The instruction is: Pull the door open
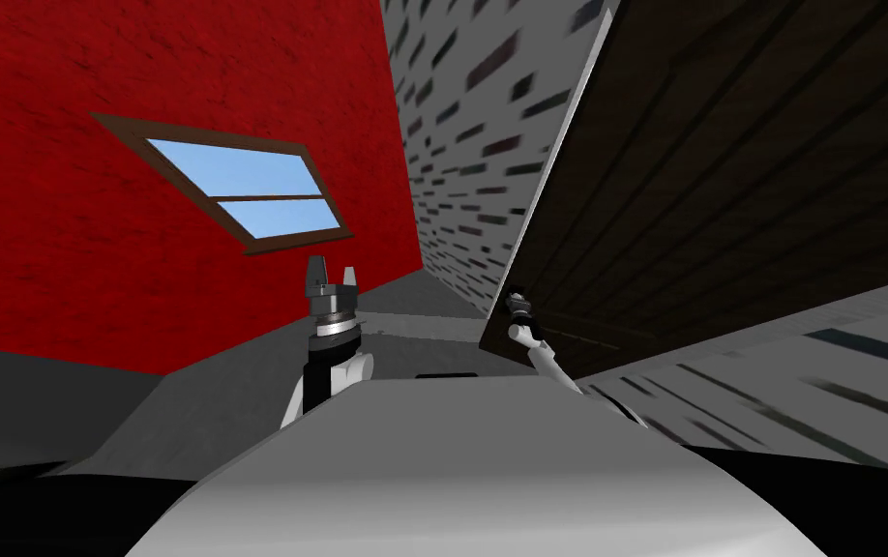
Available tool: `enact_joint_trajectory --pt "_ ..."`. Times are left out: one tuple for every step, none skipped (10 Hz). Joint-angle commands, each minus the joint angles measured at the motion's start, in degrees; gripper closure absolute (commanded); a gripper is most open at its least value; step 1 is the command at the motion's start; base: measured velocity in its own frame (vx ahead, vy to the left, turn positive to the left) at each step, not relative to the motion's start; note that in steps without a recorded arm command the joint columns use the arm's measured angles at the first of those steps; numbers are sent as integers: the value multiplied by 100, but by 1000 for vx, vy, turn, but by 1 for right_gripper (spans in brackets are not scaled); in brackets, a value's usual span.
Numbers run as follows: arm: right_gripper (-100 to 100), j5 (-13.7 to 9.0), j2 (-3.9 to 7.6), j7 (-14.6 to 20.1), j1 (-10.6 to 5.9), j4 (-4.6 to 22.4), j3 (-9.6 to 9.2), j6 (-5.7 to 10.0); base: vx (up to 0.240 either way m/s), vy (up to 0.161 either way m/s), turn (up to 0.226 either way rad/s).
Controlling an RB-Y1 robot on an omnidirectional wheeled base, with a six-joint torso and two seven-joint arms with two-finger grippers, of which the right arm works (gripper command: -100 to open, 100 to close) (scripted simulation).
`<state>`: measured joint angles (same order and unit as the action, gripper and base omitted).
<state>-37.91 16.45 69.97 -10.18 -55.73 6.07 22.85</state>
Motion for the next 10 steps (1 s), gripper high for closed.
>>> enact_joint_trajectory --pt "100 11 23 54 17 -38 -69 -3 -147 -27 74" --pt "100 18 48 98 36 -64 -123 -4 -187 -33 94" --pt "100 26 76 147 57 -93 -184 -5 -178 -63 104" --pt "100 34 106 198 79 -123 -247 -7 -201 -90 109" --pt "100 43 136 251 102 -154 -312 -8 -229 -55 124" --pt "100 51 166 302 124 -185 -376 -9 -256 -32 100" --pt "100 59 194 351 146 -214 -437 -11 -212 -34 90" --pt "100 70 231 415 173 -251 -516 -12 -212 -34 103" --pt "100 75 250 449 188 -271 -558 -13 -232 -64 93" --pt "100 71 245 430 167 -233 -534 -9 -103 -29 41"
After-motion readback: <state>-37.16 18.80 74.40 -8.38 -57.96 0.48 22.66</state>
